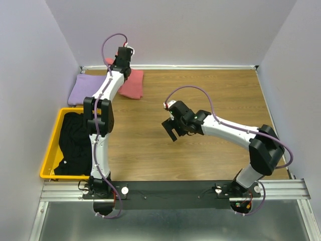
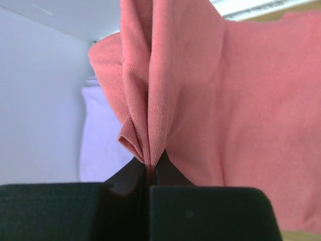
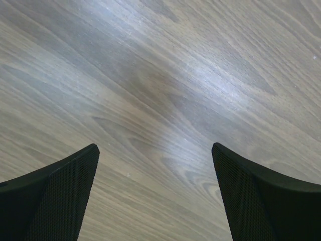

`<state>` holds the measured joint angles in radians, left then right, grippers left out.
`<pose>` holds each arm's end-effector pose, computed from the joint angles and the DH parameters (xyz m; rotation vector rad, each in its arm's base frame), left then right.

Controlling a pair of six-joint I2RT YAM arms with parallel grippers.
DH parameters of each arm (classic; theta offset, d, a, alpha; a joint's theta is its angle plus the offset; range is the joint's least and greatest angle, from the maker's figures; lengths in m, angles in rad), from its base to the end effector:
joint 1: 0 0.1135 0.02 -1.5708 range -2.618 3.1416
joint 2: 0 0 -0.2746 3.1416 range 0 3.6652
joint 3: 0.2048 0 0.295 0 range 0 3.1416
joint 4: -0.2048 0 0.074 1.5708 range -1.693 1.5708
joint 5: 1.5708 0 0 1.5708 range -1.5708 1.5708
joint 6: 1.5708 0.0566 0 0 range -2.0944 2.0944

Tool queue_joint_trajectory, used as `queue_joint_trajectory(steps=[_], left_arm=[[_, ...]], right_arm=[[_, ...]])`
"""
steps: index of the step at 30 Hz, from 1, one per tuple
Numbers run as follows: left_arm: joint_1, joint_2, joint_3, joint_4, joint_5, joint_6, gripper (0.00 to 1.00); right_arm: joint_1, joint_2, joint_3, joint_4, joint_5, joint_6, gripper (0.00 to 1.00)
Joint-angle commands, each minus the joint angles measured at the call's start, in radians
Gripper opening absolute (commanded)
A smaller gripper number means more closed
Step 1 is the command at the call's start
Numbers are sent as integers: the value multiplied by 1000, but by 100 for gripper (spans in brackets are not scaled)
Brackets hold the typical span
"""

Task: Fold and stack the t-shirts
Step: Neatly place the folded tshirt to the corner

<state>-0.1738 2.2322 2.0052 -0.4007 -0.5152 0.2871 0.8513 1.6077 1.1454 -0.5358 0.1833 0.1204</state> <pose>0.5794 -0.0734 0.2513 0.2103 2.1628 0.6286 0.2619 0.2833 0.2038 -0.8464 2.4051 0.1433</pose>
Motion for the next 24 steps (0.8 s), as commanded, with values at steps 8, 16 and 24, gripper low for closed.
queue_joint_trajectory(steps=[8,16,24], left_arm=[[91,-9,173,-181,52,159,0],[143,-9,214,-257,95,208,0],[195,-20,260,-279,138,242,0]], right_arm=[[2,126,160,-105,113,-87,100],[-6,178,224,-139,116,-90,100],[-6,213,269,-167,142,-97,100]])
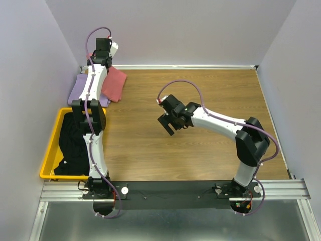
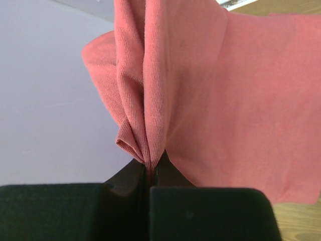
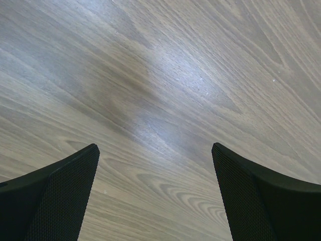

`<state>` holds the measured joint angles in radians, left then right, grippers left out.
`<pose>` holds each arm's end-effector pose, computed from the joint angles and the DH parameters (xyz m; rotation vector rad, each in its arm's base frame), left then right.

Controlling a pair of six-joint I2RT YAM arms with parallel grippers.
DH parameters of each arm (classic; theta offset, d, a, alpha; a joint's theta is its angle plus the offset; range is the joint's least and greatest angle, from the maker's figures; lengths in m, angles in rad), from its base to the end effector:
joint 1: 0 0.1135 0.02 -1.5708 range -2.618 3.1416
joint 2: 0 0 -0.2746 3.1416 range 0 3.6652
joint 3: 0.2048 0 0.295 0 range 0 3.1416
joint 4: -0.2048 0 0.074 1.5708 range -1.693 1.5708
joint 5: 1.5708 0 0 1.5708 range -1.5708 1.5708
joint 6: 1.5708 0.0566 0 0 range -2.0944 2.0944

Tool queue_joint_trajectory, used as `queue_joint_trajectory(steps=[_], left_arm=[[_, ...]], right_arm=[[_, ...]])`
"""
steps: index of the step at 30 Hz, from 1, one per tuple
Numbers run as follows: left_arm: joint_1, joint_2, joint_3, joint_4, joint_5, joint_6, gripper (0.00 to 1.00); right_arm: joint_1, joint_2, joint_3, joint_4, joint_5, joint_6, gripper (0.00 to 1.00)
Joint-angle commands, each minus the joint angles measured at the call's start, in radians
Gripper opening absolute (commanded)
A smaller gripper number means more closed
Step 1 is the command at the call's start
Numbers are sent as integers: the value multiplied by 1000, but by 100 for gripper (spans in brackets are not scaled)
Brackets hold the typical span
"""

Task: Fold and stack the t-shirts
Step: Neatly place the folded tshirt to the corner

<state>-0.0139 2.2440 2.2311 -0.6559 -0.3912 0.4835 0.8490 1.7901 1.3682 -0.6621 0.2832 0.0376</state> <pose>0.5802 0.0135 0.3061 0.3461 2.2434 0.6900 0.2946 0.3107 0.2045 -0.9356 2.4100 -0.0575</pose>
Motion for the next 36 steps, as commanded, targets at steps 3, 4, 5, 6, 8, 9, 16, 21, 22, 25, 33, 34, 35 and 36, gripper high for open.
queue_joint_trajectory(steps=[3,4,5,6,8,9,16,21,22,25,33,34,35,36], left_arm=[[46,-34,30,-43,3,50,0],[51,-40,22,-44,2,53,0],[52,-43,15,-41,-5,55,0],[58,-43,7,-44,-6,55,0],[68,-41,6,-51,-3,53,0],[71,-43,-1,-51,-6,53,0],[101,-54,-83,113,-92,110,0],[107,2,-97,183,-132,139,0],[109,11,-96,196,-139,141,0],[114,37,-100,222,-158,150,0],[129,72,-137,292,-201,176,6],[135,75,-142,305,-204,176,8],[143,84,-143,311,-210,176,8],[147,89,-145,323,-216,178,9]], right_arm=[[-5,48,61,-53,48,-18,100],[-5,51,75,-56,56,-18,100],[-7,55,80,-60,59,-19,100],[-8,63,86,-63,62,-22,100],[-11,68,97,-67,63,-25,100],[-14,71,100,-67,63,-27,100],[-24,88,108,-76,62,-24,100],[-28,104,111,-79,53,-21,100],[-30,106,112,-83,53,-19,100],[-33,112,115,-85,54,-19,100],[-44,144,147,-96,42,-18,100],[-44,147,149,-97,42,-18,100],[-44,152,152,-99,42,-18,100],[-45,153,154,-99,40,-18,100]])
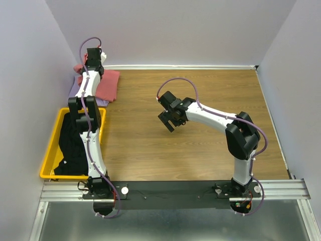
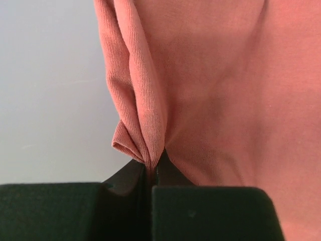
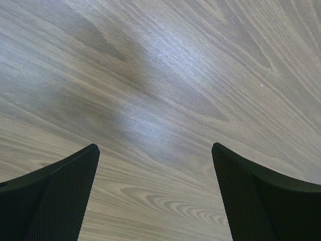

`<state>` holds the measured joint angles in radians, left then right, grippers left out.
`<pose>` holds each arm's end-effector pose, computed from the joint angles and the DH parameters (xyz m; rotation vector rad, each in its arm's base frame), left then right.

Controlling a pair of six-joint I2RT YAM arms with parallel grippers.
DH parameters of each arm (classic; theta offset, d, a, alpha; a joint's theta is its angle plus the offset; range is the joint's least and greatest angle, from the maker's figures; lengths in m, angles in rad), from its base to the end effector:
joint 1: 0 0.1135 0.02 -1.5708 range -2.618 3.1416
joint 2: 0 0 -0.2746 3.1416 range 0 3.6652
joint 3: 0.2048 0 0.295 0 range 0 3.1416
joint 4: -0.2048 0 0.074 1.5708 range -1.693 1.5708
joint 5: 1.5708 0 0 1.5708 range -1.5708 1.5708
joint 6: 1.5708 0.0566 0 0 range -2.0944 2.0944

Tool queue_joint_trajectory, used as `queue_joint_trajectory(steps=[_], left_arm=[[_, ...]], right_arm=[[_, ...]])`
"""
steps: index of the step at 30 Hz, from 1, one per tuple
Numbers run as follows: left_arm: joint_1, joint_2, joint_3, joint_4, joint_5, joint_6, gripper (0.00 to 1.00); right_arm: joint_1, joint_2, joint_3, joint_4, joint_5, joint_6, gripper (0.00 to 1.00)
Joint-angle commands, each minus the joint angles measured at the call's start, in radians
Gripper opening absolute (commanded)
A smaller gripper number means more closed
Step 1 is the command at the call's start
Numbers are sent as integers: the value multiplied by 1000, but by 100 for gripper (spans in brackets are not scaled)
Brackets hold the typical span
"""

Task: Fold and stack the t-shirts
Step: Neatly place the folded tshirt to the corner

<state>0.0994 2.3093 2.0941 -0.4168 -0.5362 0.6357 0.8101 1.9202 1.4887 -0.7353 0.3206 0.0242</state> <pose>0.5930 0.0882 0.2410 0.2949 2.2606 0.9904 0.3243 0.3149 0.1878 -0.9304 2.4730 -0.1713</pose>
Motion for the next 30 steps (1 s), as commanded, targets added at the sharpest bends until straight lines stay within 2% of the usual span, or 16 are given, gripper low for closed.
queue_joint_trajectory(steps=[1,9,10,12,13,14,15,16,17,19,25,28,29,30], left_arm=[[34,30,-15,95,-79,31,9],[45,70,-39,141,-102,47,11],[46,73,-40,144,-108,45,14],[46,79,-40,156,-136,41,25],[46,78,-40,167,-146,39,37],[46,70,-42,173,-169,36,43],[46,67,-42,179,-177,36,63],[46,61,-40,182,-185,35,73],[49,49,-40,188,-206,33,74],[54,32,-42,191,-237,18,87],[66,-45,-49,188,-245,-62,87],[57,-102,-14,135,-95,-217,87],[54,-119,-6,122,-94,-267,87],[46,-154,6,106,-8,-312,87]], right_arm=[[-6,25,33,-26,3,-4,100],[-17,45,54,-35,-12,-1,100],[-19,46,56,-35,-14,0,100],[-23,48,64,-36,-15,3,100],[-23,46,65,-36,-17,5,100],[-25,48,67,-38,-15,5,100],[-26,46,68,-39,-14,5,100],[-25,45,68,-39,-12,5,100],[-26,45,68,-39,-9,3,100],[-25,39,70,-41,-5,8,100],[-28,5,62,-44,32,16,100],[-41,-21,64,-44,72,39,100],[-48,-29,64,-44,72,51,100],[-55,-38,64,-44,81,62,100]])
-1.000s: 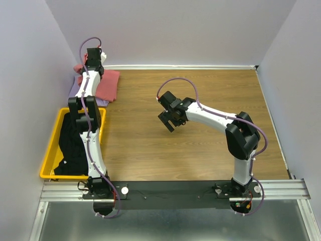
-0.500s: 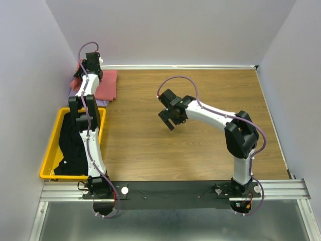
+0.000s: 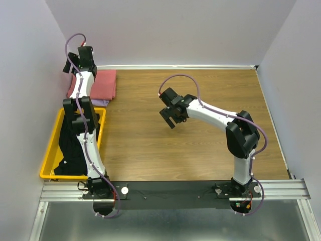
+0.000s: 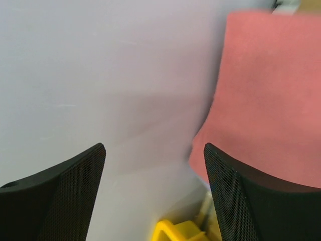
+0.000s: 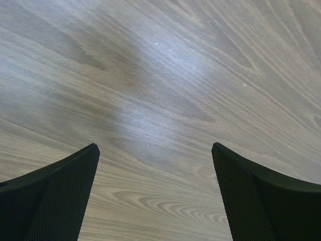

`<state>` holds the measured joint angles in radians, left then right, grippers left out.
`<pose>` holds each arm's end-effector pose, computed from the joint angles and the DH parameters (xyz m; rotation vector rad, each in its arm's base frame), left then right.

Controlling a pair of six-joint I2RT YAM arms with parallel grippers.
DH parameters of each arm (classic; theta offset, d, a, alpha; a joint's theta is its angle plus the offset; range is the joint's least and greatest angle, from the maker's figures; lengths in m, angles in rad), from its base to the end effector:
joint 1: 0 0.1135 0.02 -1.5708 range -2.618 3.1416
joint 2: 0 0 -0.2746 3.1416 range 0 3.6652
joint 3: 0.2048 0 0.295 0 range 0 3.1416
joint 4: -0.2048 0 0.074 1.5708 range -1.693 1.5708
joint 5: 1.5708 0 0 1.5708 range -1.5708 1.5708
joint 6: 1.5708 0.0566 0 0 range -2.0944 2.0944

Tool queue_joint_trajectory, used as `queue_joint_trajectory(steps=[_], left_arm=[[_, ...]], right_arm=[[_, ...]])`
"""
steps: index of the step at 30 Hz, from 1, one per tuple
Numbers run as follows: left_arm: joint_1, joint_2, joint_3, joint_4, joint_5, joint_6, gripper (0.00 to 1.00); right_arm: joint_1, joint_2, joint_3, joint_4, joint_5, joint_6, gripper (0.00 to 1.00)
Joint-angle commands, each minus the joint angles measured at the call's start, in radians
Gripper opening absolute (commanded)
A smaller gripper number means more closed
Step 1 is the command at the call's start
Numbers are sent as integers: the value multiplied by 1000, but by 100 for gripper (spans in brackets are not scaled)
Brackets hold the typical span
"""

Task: Fold and stack the t-shirts
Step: Neatly place the folded tshirt to the corner, then reset both grippers

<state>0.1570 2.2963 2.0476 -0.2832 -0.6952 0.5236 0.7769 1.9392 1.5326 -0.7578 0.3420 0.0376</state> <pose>0.5851 0.1293 0.2464 -0.0455 2.1677 1.1303 0.3401 0.3077 0.1936 -0.8628 2.4858 -0.2024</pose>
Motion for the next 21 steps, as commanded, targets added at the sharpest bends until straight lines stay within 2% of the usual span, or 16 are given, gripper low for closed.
queue_joint_trajectory(steps=[1,2,5,10,16,21], left_arm=[[-16,-162,52,-45,199,-285,87],[-28,-184,48,-47,289,-325,87],[-57,-274,10,-48,419,-454,88],[-151,-445,-133,-65,542,-677,88],[-353,-743,-429,-59,418,-772,88],[-387,-1067,-660,-51,340,-884,88]], right_arm=[[-43,-75,20,-21,64,77,100],[-56,-88,15,-21,68,94,100],[-120,-141,-3,-21,94,157,100],[-295,-279,-81,-21,109,254,100],[-537,-577,-190,-20,107,303,100],[-574,-807,-259,-15,204,297,100]])
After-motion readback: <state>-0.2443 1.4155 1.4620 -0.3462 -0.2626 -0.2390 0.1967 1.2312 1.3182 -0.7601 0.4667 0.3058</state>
